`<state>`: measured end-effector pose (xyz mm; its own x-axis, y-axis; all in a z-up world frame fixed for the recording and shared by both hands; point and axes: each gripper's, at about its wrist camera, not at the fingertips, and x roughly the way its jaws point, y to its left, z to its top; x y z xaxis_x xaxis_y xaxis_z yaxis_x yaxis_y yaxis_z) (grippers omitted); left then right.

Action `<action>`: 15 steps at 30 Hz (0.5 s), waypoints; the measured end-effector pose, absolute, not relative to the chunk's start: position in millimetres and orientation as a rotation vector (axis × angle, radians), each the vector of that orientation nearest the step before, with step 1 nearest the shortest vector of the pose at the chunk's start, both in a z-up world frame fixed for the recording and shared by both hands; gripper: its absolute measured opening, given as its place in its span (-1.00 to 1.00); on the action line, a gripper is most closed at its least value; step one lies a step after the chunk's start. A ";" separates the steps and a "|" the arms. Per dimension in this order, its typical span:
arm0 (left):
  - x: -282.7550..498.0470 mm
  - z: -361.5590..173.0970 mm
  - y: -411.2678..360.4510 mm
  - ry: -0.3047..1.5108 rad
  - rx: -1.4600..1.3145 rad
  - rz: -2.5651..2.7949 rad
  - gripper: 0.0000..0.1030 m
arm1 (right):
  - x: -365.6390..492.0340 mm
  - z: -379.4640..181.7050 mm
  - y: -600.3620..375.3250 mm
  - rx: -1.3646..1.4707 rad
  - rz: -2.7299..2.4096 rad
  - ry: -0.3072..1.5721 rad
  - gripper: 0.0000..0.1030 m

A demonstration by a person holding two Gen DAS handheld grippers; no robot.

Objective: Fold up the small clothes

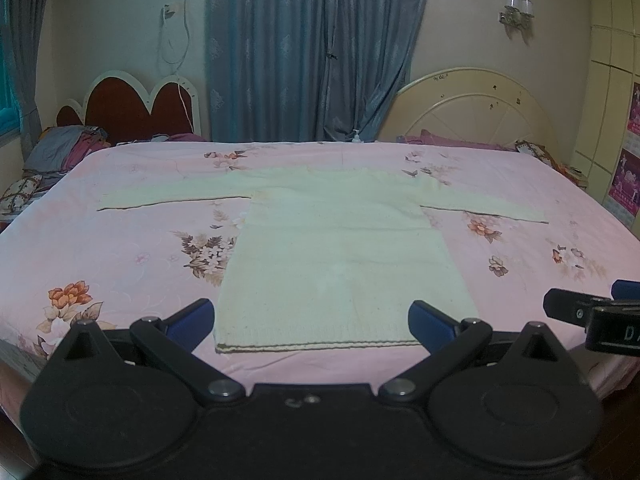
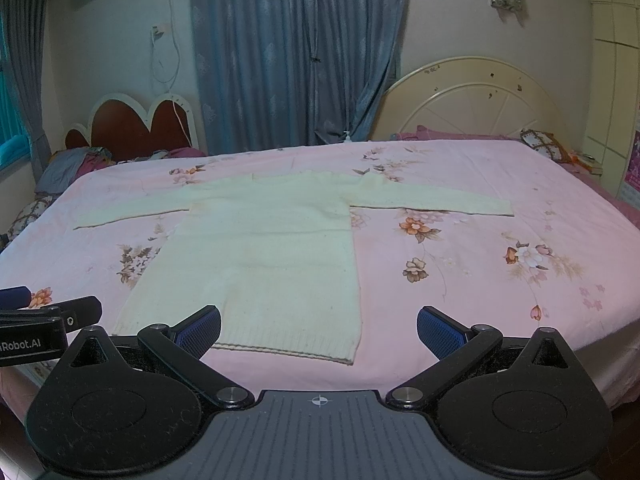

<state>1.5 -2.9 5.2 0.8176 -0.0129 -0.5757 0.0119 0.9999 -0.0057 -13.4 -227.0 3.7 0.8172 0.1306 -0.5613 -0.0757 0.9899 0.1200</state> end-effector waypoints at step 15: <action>11.3 -0.6 -5.1 0.630 0.011 -0.024 0.99 | -0.5 -0.8 -230.9 0.102 0.098 0.613 1.00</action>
